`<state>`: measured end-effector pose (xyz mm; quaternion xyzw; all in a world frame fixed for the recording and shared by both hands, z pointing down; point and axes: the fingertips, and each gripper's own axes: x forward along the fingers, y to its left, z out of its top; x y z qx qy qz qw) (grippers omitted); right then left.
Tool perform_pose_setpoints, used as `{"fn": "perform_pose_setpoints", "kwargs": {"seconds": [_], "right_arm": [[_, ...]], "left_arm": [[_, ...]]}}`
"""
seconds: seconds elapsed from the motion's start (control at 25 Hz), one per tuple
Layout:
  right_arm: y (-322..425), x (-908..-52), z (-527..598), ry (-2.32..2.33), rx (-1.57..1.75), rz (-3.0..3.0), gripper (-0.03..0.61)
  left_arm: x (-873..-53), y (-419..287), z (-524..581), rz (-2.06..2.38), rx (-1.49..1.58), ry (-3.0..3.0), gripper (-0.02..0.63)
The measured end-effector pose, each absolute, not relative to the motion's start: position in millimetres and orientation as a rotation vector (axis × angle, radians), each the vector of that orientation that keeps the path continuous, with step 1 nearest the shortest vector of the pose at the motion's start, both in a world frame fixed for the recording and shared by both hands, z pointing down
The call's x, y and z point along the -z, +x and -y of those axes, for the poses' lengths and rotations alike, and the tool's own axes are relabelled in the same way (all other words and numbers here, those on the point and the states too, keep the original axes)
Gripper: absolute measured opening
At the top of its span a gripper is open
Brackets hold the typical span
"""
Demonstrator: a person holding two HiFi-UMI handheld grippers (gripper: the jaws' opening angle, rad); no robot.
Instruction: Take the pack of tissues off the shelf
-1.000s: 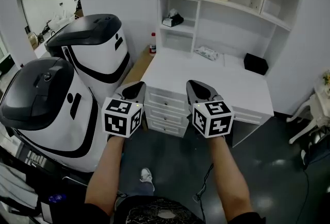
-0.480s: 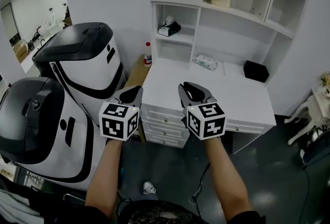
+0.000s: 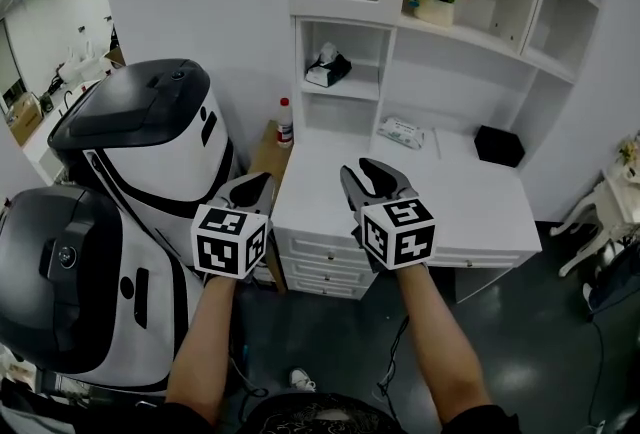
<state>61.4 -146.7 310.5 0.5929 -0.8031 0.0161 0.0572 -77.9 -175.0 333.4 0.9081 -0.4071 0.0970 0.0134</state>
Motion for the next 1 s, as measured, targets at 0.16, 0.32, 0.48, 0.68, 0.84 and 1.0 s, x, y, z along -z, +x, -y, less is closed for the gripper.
{"fn": "perform_pose_setpoints", "kwargs": {"seconds": [0.16,0.32,0.48,0.68,0.84,1.0], "right_arm": [[60,-310,166,1.828,-0.057,2.409,0.147],[59,-311,183,1.854,-0.080,2.391,0.179],[57,-309,197,1.869,-0.089,2.397,0.218],[57,-308,215,1.867,-0.078,2.399,0.248],[63,-304,234,1.869,-0.059,2.405,0.252],[74,-300,263,1.860,-0.032,2.417,0.255]], "left_arm": [[-332,-84,197,1.250,-0.276,2.830,0.005],[-330,-85,214,1.224,-0.271,2.849,0.005],[-328,-87,228,1.212,-0.267,2.868,0.005],[-328,-87,243,1.212,-0.264,2.877,0.005],[-330,-82,258,1.214,-0.271,2.887,0.005],[-333,-74,283,1.234,-0.288,2.884,0.005]]}}
